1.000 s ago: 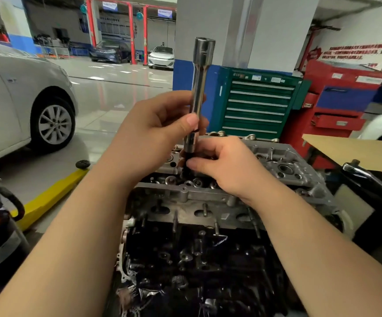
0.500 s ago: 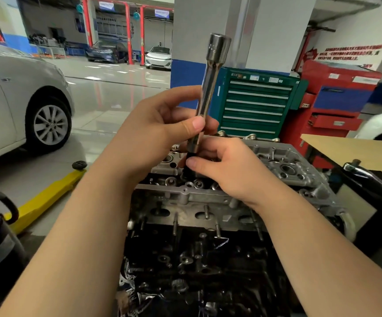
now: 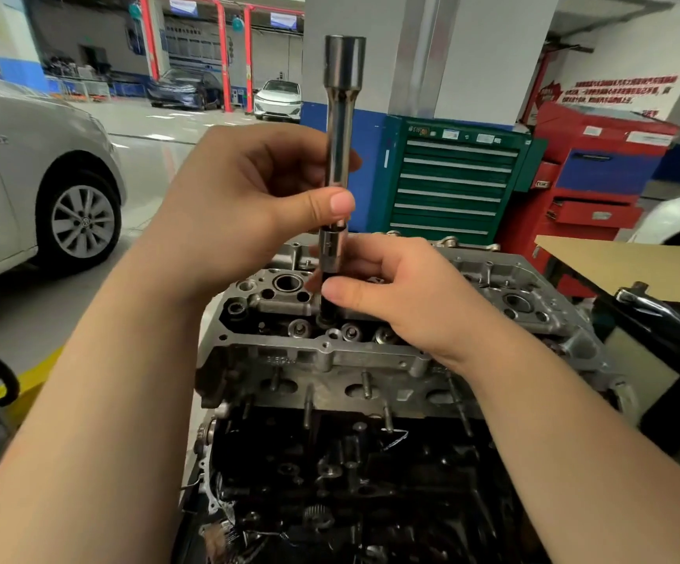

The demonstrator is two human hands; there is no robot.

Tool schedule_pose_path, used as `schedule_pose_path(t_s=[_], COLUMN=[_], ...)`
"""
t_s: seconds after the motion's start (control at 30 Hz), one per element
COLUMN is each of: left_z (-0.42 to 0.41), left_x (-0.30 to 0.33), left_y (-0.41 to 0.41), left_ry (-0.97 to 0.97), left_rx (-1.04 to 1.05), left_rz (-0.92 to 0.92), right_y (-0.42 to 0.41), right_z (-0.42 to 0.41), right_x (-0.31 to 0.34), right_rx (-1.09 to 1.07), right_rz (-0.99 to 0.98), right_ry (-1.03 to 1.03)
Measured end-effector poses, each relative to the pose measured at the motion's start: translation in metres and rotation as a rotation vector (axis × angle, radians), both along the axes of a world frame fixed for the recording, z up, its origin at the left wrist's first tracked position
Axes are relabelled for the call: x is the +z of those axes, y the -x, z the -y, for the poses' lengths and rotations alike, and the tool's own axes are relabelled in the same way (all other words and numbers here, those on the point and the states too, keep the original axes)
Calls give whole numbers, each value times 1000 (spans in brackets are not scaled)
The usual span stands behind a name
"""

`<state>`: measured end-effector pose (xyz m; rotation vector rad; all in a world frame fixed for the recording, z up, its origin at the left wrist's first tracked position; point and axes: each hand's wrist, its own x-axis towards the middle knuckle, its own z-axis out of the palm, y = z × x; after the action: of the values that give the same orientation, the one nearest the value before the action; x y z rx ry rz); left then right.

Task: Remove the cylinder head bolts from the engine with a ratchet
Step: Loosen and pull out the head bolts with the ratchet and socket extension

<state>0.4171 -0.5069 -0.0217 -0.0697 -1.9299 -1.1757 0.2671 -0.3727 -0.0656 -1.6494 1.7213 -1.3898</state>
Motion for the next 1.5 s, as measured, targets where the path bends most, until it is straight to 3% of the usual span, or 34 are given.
schedule_pose_path(t_s=[0.1, 0.3, 0.47, 0.67, 0.83, 1.1, 1.23, 1.33, 1.5], left_z=[-2, -6, -14, -16, -18, -19, -18, -18, -20], left_x=[-1, 1, 11, 10, 8, 4, 5, 5, 1], left_y=[3, 2, 5, 7, 5, 7, 8, 3, -6], left_ry=[9, -54, 33, 2, -45, -114, -176, -184, -236], left_rx=[-100, -219, 21, -17, -126, -129, -132, -76, -12], left_rz=[-2, 4, -58, -89, -92, -73, -11, 23, 70], right_y=[0, -1, -2, -3, -11, -27, -22, -18, -28], right_z=[-2, 5, 13, 4, 0, -3, -10, -8, -9], right_x=[0, -1, -2, -2, 1, 3, 33, 73, 119], right_rx=[47, -55, -225, 63, -76, -218, -314, -182, 6], right_rz=[49, -5, -68, 163, 96, -11, 97, 122, -139], right_ry=[75, 109, 147, 198, 185, 287, 472, 441, 260])
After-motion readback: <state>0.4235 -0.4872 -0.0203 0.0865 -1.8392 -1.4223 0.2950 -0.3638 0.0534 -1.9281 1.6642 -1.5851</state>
